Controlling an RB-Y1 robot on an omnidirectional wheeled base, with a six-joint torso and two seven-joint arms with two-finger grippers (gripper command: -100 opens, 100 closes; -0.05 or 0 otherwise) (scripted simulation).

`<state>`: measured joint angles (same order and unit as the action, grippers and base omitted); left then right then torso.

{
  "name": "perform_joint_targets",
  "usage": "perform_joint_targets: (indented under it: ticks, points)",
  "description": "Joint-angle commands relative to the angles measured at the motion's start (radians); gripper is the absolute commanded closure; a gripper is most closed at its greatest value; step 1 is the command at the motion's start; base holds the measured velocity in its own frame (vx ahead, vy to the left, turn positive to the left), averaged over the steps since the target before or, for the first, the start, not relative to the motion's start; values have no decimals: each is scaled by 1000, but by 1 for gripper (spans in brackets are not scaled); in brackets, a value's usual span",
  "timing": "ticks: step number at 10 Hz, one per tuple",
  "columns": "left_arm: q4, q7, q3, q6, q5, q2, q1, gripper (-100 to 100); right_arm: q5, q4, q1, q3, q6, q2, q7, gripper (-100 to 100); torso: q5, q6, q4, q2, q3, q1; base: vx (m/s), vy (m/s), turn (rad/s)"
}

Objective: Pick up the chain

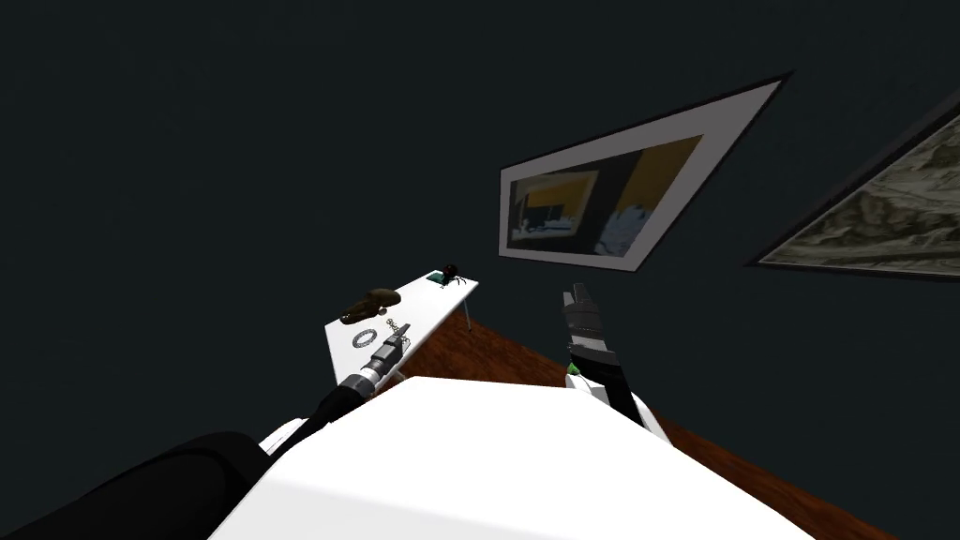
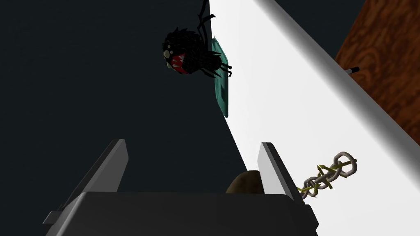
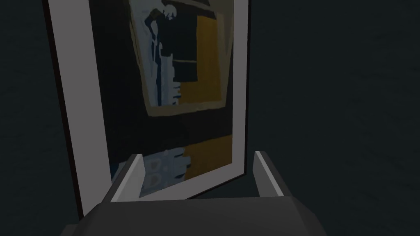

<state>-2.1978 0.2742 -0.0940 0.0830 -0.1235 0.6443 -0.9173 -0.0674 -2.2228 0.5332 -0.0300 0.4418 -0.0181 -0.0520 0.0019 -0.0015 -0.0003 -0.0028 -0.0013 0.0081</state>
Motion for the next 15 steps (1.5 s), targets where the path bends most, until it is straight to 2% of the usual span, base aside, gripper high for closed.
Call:
perform_joint_targets:
  ticks: [1,2,3,4,6,7,8,9,10,11,12,14,15]
  points:
    - [22,32,-1,-40,-24,50,-29,-100,0,0,0,0,0,0,0,0,0,0,0,0,0,0,3,22,-324]
    - [22,32,-1,-40,-24,64,-29,-100,0,0,0,0,0,0,0,0,0,1,0,-1,-1,0,4,26,-172]
    - [44,53,5,-67,-40,104,-58,-100,0,0,0,0,0,0,0,0,0,0,0,-1,-1,0,5,24,-305]
    - [44,53,5,-67,-40,107,-58,-100,0,0,0,0,0,0,0,0,0,1,0,-1,-1,0,5,28,-174]
    - [90,92,18,-120,-74,186,-114,-100,0,0,0,0,0,0,0,0,0,1,-1,-2,-1,0,20,42,-337]
    - [90,92,18,-120,-74,192,-114,-100,0,0,0,0,0,0,0,0,0,1,-1,-3,-2,2,22,47,-174]
    - [114,111,25,-146,-92,234,-142,-100,0,0,0,0,0,0,0,0,0,0,-1,-3,-2,1,43,41,-276]
    - [114,111,25,-146,-92,234,-142,-100,0,0,0,0,0,0,0,0,0,0,-1,-4,-2,1,30,42,-143]
    - [138,129,33,-172,-109,276,-168,-100,0,0,0,0,0,0,0,0,0,0,-1,-4,-2,1,34,43,-246]
    - [162,146,40,-196,-126,301,-193,-100,0,0,0,0,0,0,0,0,0,0,-1,-4,-3,1,51,60,-367]
    - [162,146,40,-196,-126,316,-193,-100,0,0,0,0,0,0,0,0,0,0,-1,-5,-3,2,42,58,-120]
    - [209,177,55,-242,-158,384,-238,-100,0,0,0,0,0,0,0,0,0,0,-1,-6,-3,1,56,58,-259]
    - [209,177,55,-242,-158,395,-238,-100,0,0,0,0,0,0,0,0,0,0,-1,-6,-4,2,50,70,-107]
